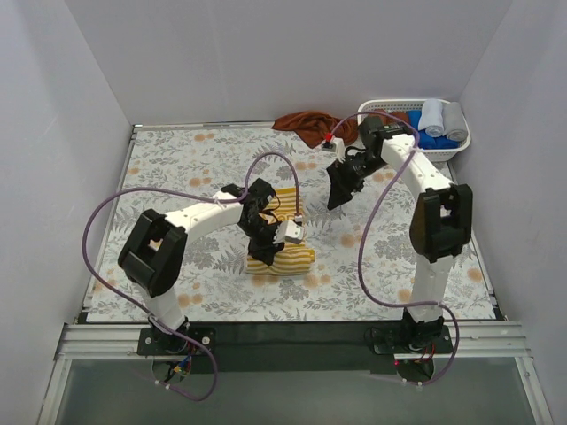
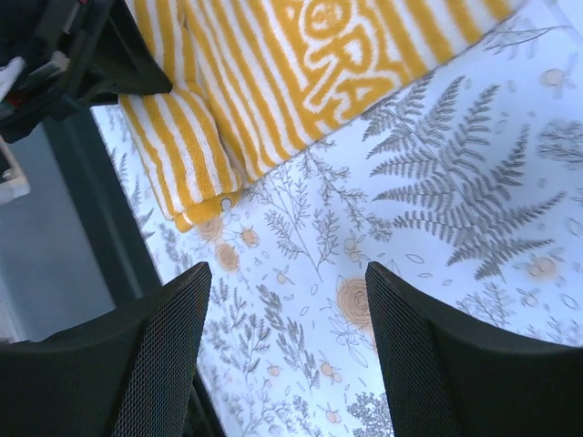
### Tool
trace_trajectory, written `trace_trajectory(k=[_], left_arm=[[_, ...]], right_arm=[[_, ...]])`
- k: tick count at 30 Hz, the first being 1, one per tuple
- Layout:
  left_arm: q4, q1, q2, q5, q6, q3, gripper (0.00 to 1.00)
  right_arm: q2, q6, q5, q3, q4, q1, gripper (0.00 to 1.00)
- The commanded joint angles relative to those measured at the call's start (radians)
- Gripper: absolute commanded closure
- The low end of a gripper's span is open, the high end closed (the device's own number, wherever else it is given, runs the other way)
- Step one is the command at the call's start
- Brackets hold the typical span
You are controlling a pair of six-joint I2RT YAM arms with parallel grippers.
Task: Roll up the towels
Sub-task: Roll the towel
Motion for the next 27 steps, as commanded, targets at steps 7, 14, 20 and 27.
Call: trace_trajectory(k=[7, 14, 20, 27], left_arm=[[-0.343, 0.155, 0.306, 0.279, 0.099, 0.222, 0.85], [-0.451, 0.259, 0.443, 0.356, 0.192, 0.343, 0.89], [-0.452, 0.273, 0.487, 0.353, 0.195, 0.372, 0.90], [-0.501, 0.302, 0.540, 0.377, 0.240, 0.392, 0.89]], right_arm=[[-0.403, 0.054, 0.193, -0.348, 0.298, 0.087, 0.37], [-0.563, 0.042, 0.475, -0.575, 0.548, 0.351, 0.36], [-0.526, 0.042, 0.555, -0.660, 0.728, 0.503, 0.23], [-0.523, -0.045, 0.575, -0.764, 0.904, 0.621, 0.21]])
